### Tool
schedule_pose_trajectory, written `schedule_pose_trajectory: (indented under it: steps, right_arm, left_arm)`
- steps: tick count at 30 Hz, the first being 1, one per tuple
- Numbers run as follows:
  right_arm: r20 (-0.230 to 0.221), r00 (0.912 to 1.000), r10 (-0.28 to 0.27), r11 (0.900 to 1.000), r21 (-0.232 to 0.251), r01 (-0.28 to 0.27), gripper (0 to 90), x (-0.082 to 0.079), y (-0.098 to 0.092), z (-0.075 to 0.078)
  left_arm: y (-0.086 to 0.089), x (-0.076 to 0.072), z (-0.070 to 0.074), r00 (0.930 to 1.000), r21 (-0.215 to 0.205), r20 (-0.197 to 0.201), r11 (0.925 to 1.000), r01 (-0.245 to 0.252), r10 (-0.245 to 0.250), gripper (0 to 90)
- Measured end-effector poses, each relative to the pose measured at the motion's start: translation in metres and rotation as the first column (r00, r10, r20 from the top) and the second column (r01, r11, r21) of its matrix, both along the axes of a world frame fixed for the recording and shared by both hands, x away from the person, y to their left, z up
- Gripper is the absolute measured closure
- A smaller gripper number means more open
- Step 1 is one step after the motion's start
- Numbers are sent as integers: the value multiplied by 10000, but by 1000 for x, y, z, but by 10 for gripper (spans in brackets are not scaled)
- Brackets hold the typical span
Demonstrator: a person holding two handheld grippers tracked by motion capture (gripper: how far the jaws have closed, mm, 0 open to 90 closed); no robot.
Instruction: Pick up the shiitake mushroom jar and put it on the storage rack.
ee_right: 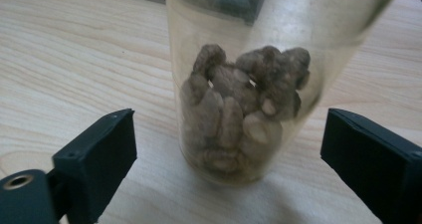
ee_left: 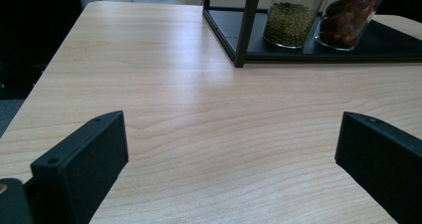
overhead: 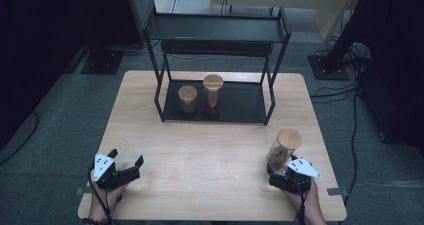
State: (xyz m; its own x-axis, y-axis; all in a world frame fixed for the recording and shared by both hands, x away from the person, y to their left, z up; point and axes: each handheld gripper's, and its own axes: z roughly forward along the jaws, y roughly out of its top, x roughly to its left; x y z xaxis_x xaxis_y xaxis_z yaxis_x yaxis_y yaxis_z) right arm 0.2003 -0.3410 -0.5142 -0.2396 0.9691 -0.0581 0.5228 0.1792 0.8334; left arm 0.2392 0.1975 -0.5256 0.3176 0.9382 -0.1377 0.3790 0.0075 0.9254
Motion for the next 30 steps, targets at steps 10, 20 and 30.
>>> schedule_pose_trajectory:
  steps: [10,20,30]
  right_arm:
    - [242,9997,-85,9999,99,82,146,10,1,8]
    - [522,9984,-215,9997,119,209,199,13,0,15]
    - [705,9973,-224,9997,127,216,229,22,2,29]
  left_arm:
    - [0,0,0,10000,-13,-11,10000,19,-19,4]
    - [0,0,0,10000,-3,-18,10000,36,-36,4]
    - [0,0,0,10000,11,-18,10000,42,-42,4]
